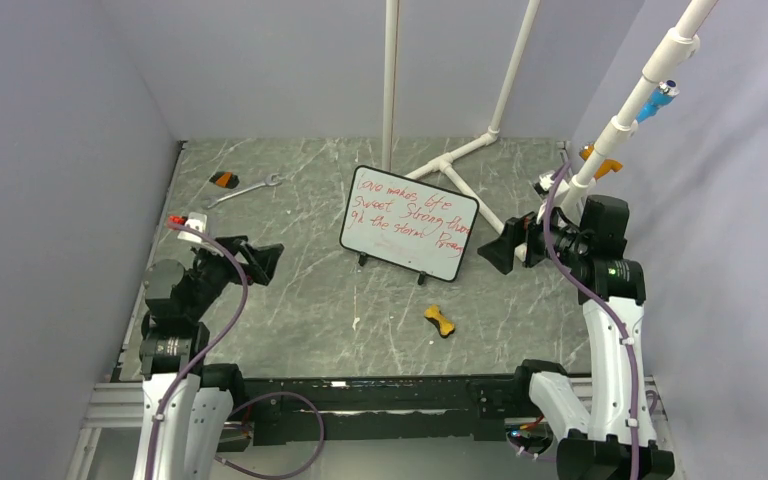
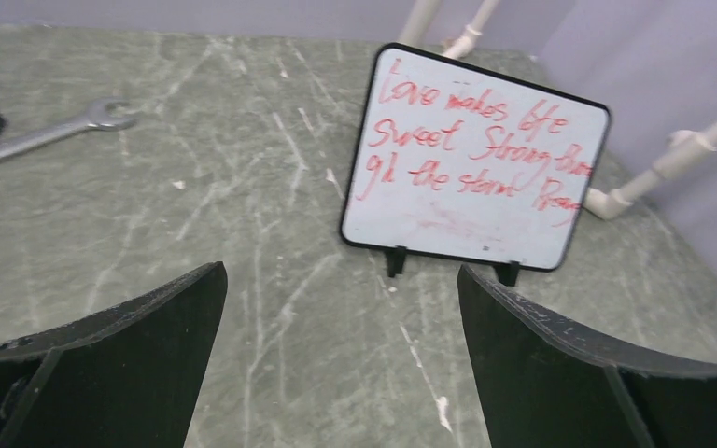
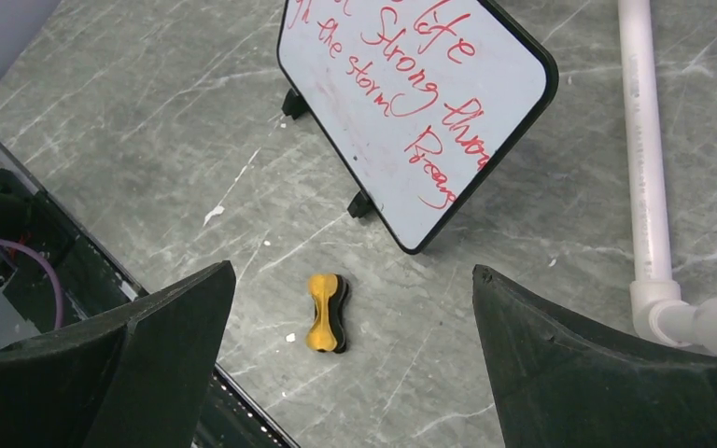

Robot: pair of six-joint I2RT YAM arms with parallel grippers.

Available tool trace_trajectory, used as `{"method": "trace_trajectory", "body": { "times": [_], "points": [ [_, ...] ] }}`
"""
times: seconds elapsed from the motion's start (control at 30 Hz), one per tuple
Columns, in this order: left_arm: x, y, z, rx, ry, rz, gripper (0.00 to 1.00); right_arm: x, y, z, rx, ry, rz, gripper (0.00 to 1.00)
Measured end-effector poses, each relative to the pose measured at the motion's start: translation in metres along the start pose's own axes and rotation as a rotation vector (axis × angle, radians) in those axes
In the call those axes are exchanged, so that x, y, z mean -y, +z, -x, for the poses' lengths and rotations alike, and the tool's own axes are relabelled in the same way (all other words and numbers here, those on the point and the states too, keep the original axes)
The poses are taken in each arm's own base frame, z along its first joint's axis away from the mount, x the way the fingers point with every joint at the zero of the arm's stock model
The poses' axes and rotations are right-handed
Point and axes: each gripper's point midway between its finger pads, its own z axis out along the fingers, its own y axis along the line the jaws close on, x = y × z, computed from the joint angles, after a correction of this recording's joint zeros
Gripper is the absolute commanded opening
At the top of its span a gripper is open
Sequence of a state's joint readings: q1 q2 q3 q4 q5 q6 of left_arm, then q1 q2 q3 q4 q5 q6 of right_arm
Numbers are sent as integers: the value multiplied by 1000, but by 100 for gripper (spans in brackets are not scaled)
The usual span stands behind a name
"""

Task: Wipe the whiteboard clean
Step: Pick up the whiteboard eraser from the center of the board.

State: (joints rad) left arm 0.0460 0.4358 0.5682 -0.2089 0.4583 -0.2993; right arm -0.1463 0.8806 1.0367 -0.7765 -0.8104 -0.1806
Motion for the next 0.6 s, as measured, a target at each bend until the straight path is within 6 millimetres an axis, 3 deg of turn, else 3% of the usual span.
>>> {"method": "trace_trajectory", "body": {
  "times": [0.23, 0.43, 0.6],
  "points": [
    [21, 7, -20, -95, -161, -127, 99, -5, -5, -14, -15, -136, 26, 100],
    [35, 15, -72, -271, -338, -220, 99, -17, -5, -43, -70, -302, 141, 100],
    [86, 16, -100, -421, -302, -347, 99, -19, 2, -76, -126, -358, 231, 100]
  ]
}}
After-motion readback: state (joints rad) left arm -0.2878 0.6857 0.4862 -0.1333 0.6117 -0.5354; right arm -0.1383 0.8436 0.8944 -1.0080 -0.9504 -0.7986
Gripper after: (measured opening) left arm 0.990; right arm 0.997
